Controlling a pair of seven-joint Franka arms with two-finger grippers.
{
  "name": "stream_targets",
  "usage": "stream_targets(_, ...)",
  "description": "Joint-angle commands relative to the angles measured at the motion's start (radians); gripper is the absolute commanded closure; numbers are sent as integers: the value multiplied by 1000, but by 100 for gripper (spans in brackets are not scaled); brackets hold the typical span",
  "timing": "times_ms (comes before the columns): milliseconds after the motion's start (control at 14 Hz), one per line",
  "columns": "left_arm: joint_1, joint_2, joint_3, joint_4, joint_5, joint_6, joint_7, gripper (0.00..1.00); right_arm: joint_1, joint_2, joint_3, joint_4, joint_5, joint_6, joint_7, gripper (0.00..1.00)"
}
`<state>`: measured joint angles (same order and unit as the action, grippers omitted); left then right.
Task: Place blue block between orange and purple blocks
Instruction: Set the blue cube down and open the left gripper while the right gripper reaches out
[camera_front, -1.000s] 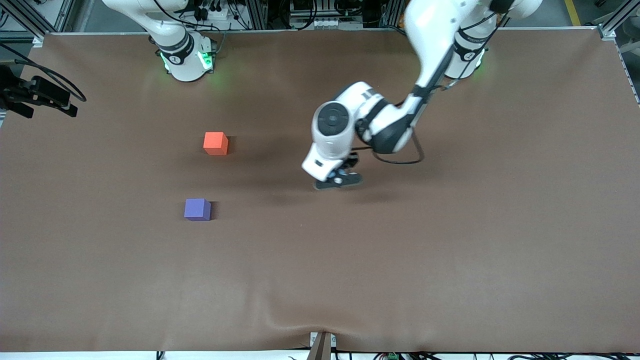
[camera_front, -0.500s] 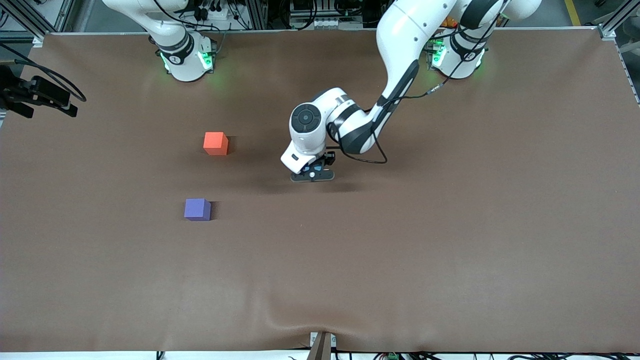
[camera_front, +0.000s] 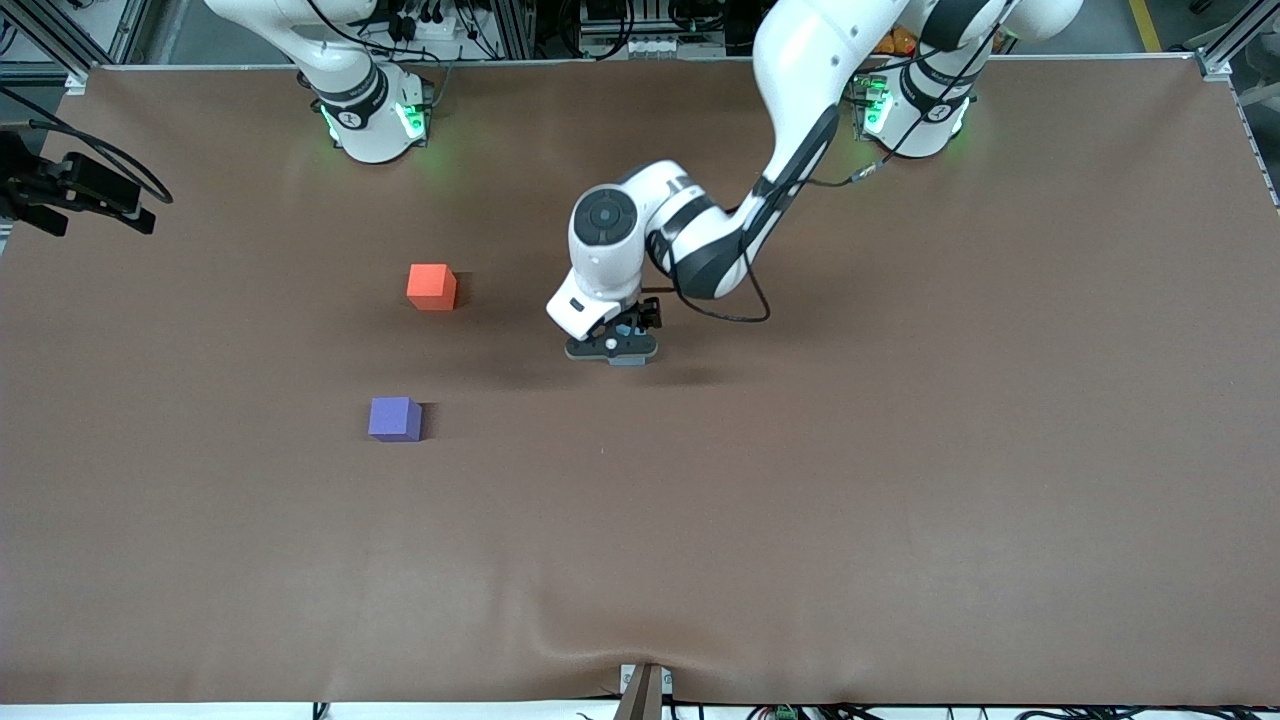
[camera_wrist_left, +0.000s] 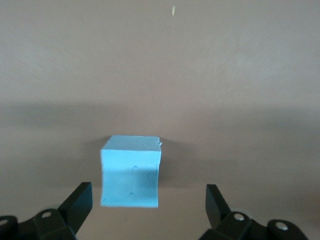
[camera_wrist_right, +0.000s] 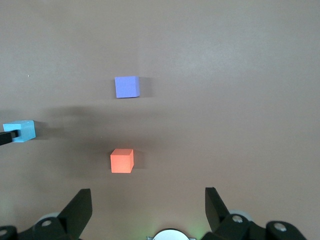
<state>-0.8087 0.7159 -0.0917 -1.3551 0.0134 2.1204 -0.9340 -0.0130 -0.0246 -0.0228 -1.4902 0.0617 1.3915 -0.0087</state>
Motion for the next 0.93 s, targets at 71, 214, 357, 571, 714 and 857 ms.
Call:
stream_targets(71,97,-218,6,-30,17,-154,0,0,-16,53,3,19,4,-9,-10,0)
stream_targets(214,172,-291,6,-33,17,-210,4,0,-12,78,3,22,0,-8,-8,0)
stream_targets(357,267,-349,4,-33,23,-272,52,0,-12,161,4,21,0,-12,-10,0)
stream_targets(571,391,-404,4,-44,25,-365,151,0,10,198,10,5,15,-11,-1,0)
stream_targets(714,494,-433,1,-47,23,-399,257,0,86,244,11,-8,17,68,4,0)
stream_targets(857,586,-467,0,-55,23,-433,302,0,148,258,11,-77,39,171,6,0)
